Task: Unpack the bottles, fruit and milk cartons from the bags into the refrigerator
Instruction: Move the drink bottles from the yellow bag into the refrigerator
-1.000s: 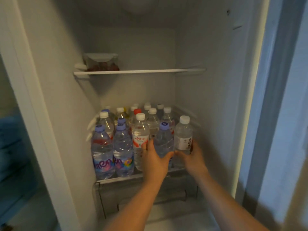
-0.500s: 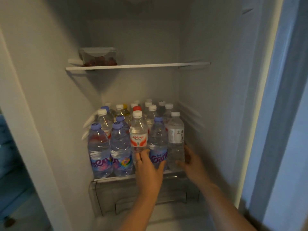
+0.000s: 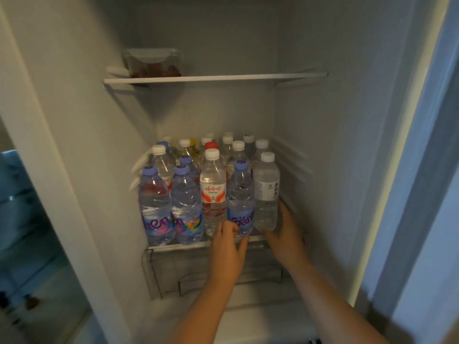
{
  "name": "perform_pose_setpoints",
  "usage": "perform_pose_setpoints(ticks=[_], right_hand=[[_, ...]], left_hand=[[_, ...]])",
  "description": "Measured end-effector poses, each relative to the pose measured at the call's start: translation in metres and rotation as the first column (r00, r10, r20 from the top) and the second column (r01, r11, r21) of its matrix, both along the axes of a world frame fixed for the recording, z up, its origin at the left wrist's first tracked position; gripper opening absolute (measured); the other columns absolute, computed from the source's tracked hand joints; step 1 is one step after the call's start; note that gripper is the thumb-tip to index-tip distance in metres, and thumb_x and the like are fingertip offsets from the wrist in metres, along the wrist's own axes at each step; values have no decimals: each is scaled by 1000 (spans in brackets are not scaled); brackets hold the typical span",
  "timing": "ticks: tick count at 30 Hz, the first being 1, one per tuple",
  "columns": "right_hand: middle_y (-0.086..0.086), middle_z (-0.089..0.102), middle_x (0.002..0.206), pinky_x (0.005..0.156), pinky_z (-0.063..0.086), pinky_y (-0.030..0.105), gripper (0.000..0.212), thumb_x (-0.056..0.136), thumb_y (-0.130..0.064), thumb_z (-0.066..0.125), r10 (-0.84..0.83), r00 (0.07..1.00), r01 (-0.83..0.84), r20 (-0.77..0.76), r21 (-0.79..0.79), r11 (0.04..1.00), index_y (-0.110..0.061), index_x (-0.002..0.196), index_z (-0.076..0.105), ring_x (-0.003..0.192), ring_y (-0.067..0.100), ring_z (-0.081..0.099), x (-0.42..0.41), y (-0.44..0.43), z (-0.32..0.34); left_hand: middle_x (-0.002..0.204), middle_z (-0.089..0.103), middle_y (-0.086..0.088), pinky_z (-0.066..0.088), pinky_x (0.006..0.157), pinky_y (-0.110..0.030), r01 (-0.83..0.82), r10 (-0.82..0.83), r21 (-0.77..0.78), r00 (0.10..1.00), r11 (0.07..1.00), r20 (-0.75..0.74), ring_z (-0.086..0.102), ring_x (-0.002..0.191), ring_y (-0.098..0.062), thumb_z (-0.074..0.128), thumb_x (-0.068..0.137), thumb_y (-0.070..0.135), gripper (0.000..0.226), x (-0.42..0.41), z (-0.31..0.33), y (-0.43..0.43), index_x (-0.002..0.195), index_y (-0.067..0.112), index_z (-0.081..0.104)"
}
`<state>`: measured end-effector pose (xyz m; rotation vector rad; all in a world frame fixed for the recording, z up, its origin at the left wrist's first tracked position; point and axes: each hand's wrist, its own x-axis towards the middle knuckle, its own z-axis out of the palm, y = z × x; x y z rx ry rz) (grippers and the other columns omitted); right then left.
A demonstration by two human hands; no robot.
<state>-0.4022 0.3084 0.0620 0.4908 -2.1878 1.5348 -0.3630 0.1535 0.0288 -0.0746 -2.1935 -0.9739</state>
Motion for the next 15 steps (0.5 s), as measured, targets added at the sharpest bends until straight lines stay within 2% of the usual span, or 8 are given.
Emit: perform_pose_setpoints(ticks=[2,4,5,7,8,10,13,15], right_hand=[[-7,55,141,104,44,38,69,81,-27,70,-125,991,130,-46,141,981,-32,144,43,129,18,53,13,-1,-16],[4,45,151,116,25,40,74,81,-43,58,-253,967,251,-38,329,910,-21,149,40,139,30,42,29,-5,-36],[7,37,157,118,13,40,77,83,-50,51,-280,960,262,-19,419,870,-18,152,37,144,33,32,38,-7,-44],[3,9,167,120,3,44,80,89,-54,47,-296,954,220,49,557,801,-22,157,21,153,30,5,57,-14,-55],[-2,-6,167,121,2,48,81,92,-54,48,-299,950,191,87,595,781,-27,159,10,153,27,-6,67,-17,-59],[-8,-21,164,122,6,54,85,95,-56,48,-314,937,153,155,625,766,-34,158,-5,153,23,-12,87,-22,-64],[-13,-20,164,120,6,59,81,96,-63,38,-335,899,33,283,717,696,-39,156,-10,153,21,-9,119,-31,-64],[-16,-16,164,119,-2,60,78,96,-66,32,-328,894,-30,306,770,638,-39,156,-9,152,20,-14,142,-35,-64]], left_hand=[[106,56,-3,51,82,-41,21,-23,-49,999,999,-41,55,98,-21,71,85,27,27,12,-11,-5,103,17,54],[124,53,-4,44,100,-41,17,-22,-103,998,995,-56,49,118,-23,63,86,35,35,29,-23,-13,114,17,55],[135,50,-5,37,110,-38,7,-14,-116,999,993,-52,43,130,-23,64,86,36,40,39,-29,-18,120,17,54],[154,37,-3,23,119,-33,-34,35,-165,999,986,3,25,147,-21,67,87,38,55,58,-41,-31,136,19,50],[162,27,1,17,121,-34,-54,69,-221,996,974,60,15,152,-19,65,88,42,64,69,-46,-38,145,24,42],[168,-1,8,5,122,-40,-47,120,-340,973,939,199,-5,154,-17,57,91,52,77,89,-55,-48,157,32,21],[160,-31,10,-3,123,-44,20,168,-388,881,921,443,-18,153,-20,49,93,60,83,115,-63,-57,159,32,7],[158,-32,7,-2,124,-47,54,199,-396,797,917,570,-20,152,-22,40,94,66,82,133,-65,-64,160,33,3]])
